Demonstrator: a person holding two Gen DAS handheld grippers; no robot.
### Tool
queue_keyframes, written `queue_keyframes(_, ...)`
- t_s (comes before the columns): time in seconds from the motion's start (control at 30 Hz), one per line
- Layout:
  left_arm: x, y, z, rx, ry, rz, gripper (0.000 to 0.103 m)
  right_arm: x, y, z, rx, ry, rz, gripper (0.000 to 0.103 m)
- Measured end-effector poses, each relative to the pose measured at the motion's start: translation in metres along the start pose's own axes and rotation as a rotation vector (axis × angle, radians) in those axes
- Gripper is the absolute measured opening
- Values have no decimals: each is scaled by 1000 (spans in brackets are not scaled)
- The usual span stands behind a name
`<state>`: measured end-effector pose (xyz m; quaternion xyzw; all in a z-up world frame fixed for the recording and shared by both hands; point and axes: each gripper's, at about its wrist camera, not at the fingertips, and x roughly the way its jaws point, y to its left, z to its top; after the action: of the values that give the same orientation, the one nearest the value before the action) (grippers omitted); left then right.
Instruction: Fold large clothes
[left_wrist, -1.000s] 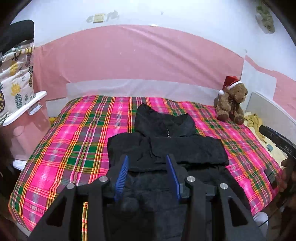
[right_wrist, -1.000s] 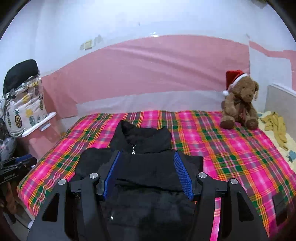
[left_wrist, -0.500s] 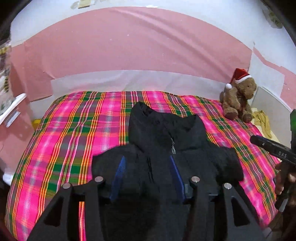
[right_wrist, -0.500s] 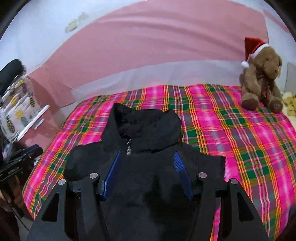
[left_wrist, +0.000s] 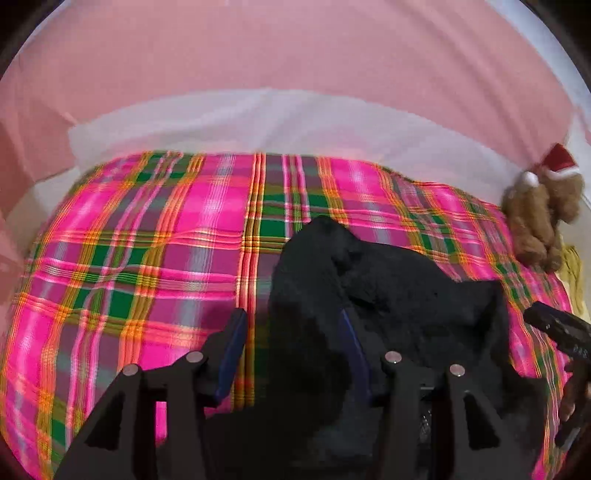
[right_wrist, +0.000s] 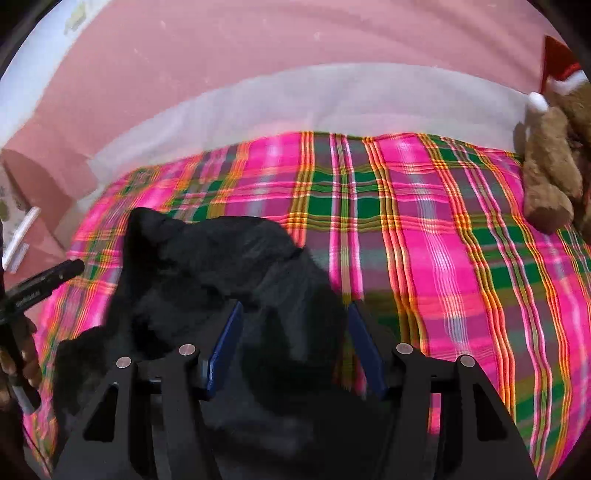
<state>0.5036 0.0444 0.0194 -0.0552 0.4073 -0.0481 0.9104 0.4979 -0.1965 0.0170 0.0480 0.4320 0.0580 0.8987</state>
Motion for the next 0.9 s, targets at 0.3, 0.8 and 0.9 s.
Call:
queue_keyframes(0.3,93,-9,11,2,126,-14,21,84,9,18,-127,203,-71,18)
queue_keyframes(0.8,-56,0,-20,-35,-174,-108,2,-72,36,-29,-94,-136,61,8)
queue_keyframes(0.9,-99,6,-44,-53,-229,-159,2,-102,34,-55,-51,-175,105,8)
